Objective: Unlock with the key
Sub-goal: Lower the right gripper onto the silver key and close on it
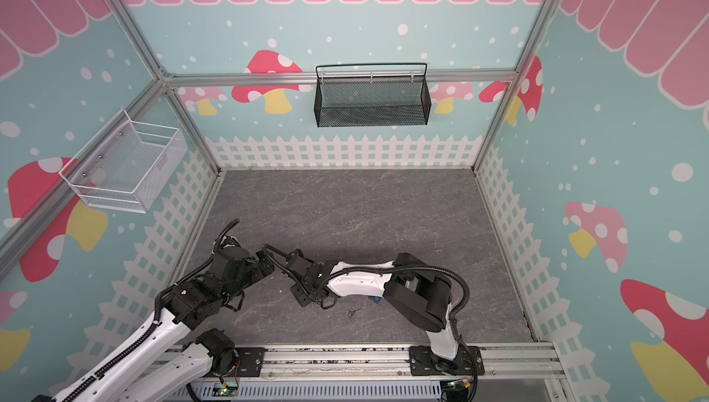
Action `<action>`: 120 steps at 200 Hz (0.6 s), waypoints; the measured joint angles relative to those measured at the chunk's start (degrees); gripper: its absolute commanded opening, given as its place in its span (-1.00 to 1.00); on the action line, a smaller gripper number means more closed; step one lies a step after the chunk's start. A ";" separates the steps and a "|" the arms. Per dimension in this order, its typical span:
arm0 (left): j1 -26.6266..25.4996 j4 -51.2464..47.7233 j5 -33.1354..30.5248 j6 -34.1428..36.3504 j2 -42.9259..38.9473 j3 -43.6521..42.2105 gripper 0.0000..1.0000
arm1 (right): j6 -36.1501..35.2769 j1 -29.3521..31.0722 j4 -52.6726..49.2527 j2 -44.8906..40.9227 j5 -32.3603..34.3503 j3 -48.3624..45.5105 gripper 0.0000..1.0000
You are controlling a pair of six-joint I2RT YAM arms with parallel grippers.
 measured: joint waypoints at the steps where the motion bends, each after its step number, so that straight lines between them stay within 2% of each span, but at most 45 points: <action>1: 0.00 0.00 0.00 0.00 -0.02 0.00 1.00 | -0.09 0.00 0.00 0.07 0.02 0.00 0.08; 120: 0.00 -0.48 0.00 -0.04 -0.37 0.00 0.99 | -2.64 -0.04 -0.02 2.05 -0.70 1.16 -0.11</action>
